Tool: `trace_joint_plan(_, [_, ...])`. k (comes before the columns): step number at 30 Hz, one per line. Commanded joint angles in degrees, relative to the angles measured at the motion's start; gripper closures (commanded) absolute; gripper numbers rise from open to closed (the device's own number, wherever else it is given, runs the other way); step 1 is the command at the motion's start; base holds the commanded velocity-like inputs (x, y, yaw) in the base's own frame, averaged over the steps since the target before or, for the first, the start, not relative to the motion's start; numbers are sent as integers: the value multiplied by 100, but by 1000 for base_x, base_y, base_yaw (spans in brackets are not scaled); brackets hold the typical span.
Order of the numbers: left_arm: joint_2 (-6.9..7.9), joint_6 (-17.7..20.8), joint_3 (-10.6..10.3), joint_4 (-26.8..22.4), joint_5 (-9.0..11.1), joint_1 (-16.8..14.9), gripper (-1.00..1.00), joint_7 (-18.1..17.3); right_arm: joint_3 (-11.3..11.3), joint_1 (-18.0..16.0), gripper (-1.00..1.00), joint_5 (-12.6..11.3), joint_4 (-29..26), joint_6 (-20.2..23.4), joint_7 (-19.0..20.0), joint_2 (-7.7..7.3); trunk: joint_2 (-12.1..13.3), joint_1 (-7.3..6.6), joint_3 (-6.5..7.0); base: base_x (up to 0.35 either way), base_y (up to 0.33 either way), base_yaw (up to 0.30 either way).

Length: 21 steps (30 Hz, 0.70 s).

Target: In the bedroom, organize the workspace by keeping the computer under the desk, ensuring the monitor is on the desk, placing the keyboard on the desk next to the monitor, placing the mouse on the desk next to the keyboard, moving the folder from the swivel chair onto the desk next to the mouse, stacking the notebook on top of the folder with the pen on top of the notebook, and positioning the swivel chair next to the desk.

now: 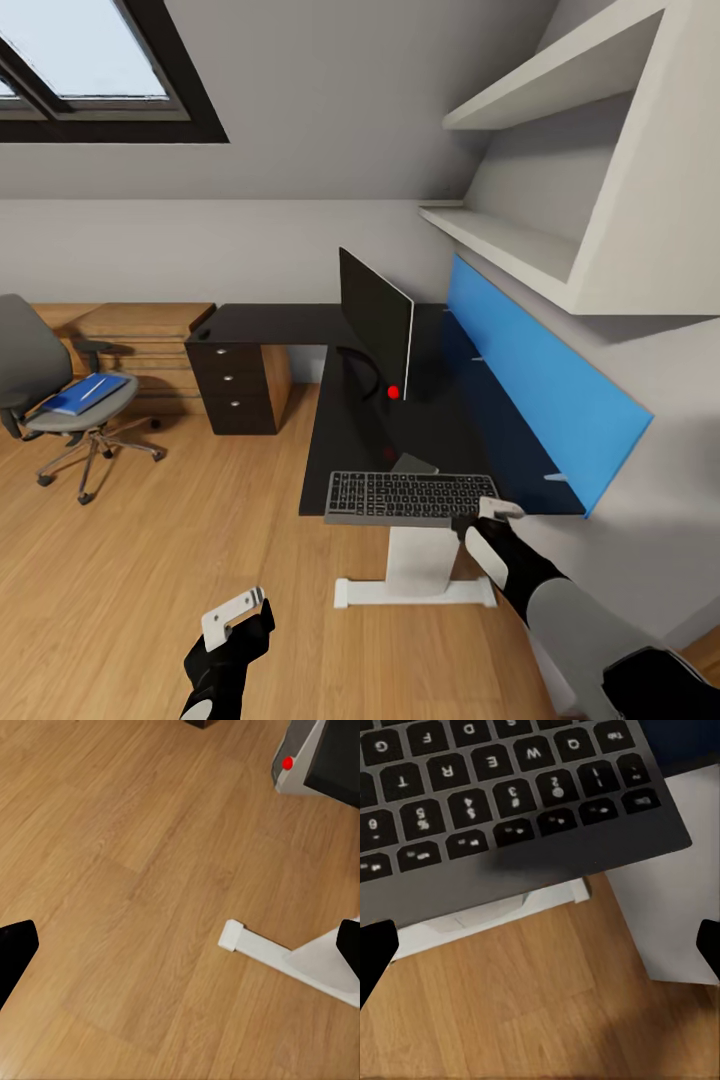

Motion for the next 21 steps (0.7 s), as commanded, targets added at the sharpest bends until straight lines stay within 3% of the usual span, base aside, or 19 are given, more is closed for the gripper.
trace_joint_plan(1, [4, 30, -8, -12, 15, -3, -100, 34, 48, -21, -100, -35, 32, 91, -39, -7, -6, 2, -7, 13, 0, 0])
trace_joint_plan(10, [4, 29, -13, -12, 15, -3, -100, 34, 48, -49, -100, -35, 54, 120, -35, -7, -6, 2, -7, 136, 0, 0])
trace_joint_plan(21, [4, 27, -15, -14, 15, -3, -100, 34, 48, -50, -100, -35, 63, 123, -35, -7, -6, 2, -7, 18, 0, 0])
